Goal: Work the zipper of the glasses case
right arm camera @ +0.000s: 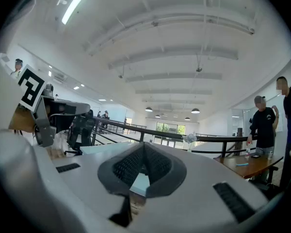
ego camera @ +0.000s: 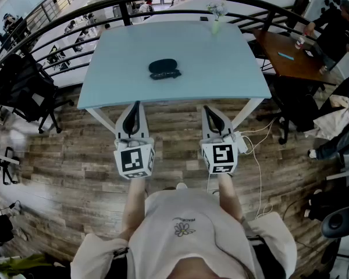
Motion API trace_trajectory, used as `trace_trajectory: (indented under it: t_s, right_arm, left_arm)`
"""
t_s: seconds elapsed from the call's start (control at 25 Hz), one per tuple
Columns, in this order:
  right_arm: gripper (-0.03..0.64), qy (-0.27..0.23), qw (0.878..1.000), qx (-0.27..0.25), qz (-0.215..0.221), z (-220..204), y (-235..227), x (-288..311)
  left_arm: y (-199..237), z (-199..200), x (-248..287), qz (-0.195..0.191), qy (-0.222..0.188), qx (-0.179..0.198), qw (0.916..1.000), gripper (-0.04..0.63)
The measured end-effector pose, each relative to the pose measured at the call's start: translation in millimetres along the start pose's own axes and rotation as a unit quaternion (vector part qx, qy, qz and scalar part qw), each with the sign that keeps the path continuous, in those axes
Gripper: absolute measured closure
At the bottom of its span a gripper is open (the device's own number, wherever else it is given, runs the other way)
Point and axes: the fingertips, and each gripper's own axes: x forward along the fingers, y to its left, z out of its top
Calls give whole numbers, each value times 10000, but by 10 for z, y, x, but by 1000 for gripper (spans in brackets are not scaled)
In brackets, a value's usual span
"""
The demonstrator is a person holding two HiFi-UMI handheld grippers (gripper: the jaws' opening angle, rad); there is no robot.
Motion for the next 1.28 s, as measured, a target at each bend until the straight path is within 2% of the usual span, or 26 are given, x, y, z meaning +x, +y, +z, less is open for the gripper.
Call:
trace_trajectory:
  t_s: [0.36,0.84,1.04,1.28]
  right_arm:
    - [609,14,10000,79,21,-36,86,20]
    - [609,-61,9983,560,127,-184,68,63]
    - [609,7,9984,497,262,-224,68,262]
    - [609,129,9992,228,313,-356,-91,809]
  left_arm:
    - [102,-37,-77,88,71,81,9999,581]
    - [209,-238,-130,244,288,-132,9992,581]
    - [351,-307,115,276,247,-272,9989,580]
    - [464,-513,867,118,175,-437,9988,580]
